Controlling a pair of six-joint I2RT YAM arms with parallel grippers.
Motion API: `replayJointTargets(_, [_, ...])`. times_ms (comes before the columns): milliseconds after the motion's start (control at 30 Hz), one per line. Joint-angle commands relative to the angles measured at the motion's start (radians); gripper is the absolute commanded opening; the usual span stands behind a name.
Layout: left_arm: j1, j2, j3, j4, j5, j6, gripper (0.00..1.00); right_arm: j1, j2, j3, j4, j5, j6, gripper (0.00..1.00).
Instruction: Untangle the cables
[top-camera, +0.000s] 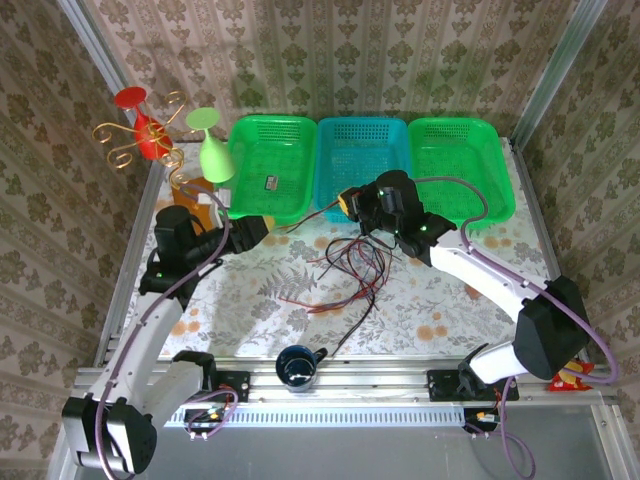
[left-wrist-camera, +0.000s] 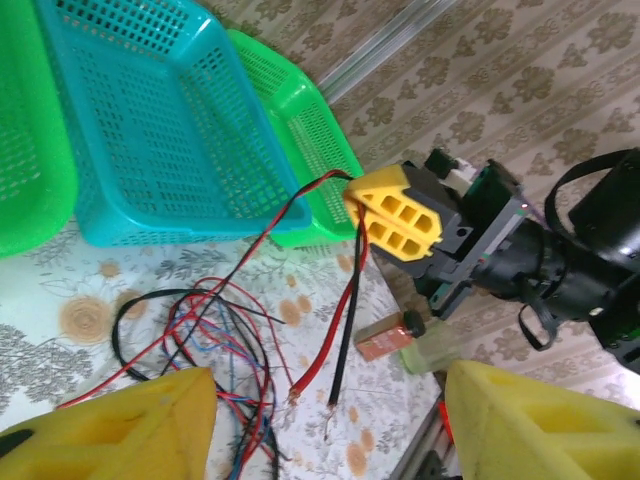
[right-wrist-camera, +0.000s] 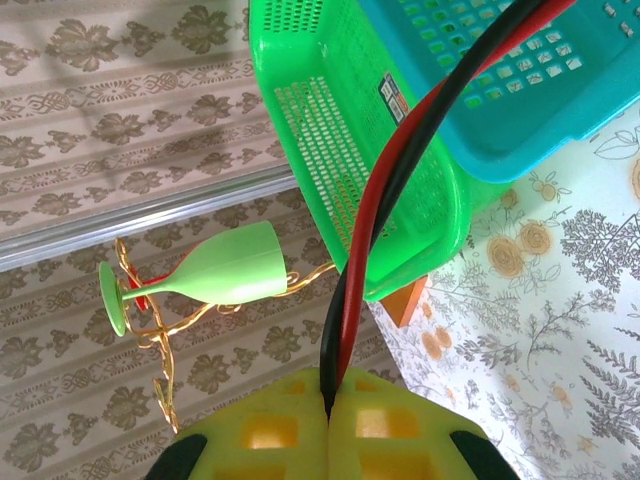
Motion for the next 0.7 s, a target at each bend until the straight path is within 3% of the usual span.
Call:
replayJointTargets(0, [-0.005, -0.005, -0.018, 0.081, 0.055, -0.033, 0.56, -0.003, 0.012, 0.028, 0.043, -0.031, 0.001, 0.0])
replayJointTargets(300, [-0.048, 0.012, -0.032, 0.036, 0.034, -0.015, 0.51, 0.006, 0.018, 0.035, 0.054, -0.043, -0.001, 0.0])
replayJointTargets(667, [-0.095, 0.023, -0.034, 0.05, 0.003, -0.021, 0.18, 0.011, 0.014, 0.035, 0.053, -0.051, -0.006, 0.0])
